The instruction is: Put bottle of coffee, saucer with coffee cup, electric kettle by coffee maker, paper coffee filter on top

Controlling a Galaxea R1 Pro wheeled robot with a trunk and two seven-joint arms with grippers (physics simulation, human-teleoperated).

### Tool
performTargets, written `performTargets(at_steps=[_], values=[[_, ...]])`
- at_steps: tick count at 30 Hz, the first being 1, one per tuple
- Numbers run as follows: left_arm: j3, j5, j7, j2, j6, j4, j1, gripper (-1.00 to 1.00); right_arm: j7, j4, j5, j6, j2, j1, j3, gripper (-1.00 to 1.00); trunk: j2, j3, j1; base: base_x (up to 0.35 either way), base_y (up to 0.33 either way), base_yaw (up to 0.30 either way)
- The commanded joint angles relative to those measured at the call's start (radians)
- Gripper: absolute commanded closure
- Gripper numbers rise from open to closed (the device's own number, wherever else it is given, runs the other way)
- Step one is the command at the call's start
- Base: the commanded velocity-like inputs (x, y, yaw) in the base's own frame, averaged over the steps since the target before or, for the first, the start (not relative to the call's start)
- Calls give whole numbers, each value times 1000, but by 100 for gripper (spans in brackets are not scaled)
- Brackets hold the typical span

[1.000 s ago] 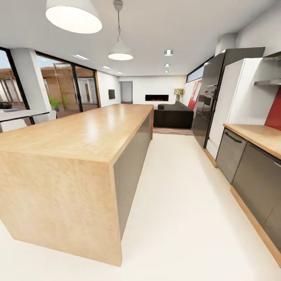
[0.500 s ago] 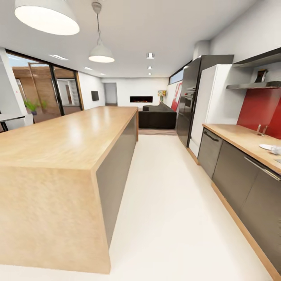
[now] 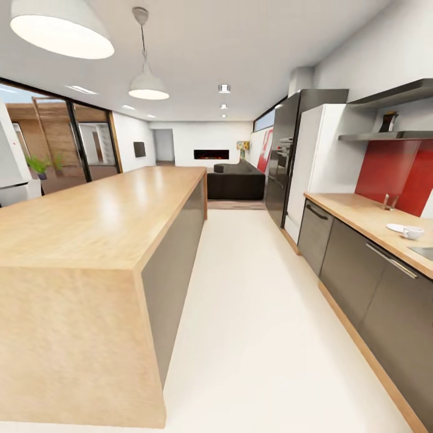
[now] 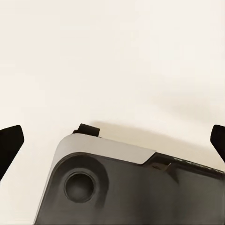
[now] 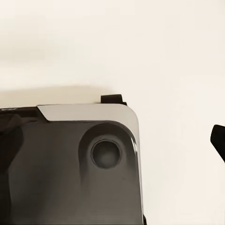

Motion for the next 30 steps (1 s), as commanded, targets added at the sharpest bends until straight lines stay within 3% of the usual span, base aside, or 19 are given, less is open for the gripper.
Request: performTargets(at_steps=[1,30], values=[[0,5,-1,0,-3,1,-1,-100,-1,0,-11,-3,0,0,5,-100,7,2,-4,0,0,-7],[4,12,0,3,-4,13,-1,-100,-1,0,-13,-26,-16,0,4,-100,210,90,-115,0,0,-273]])
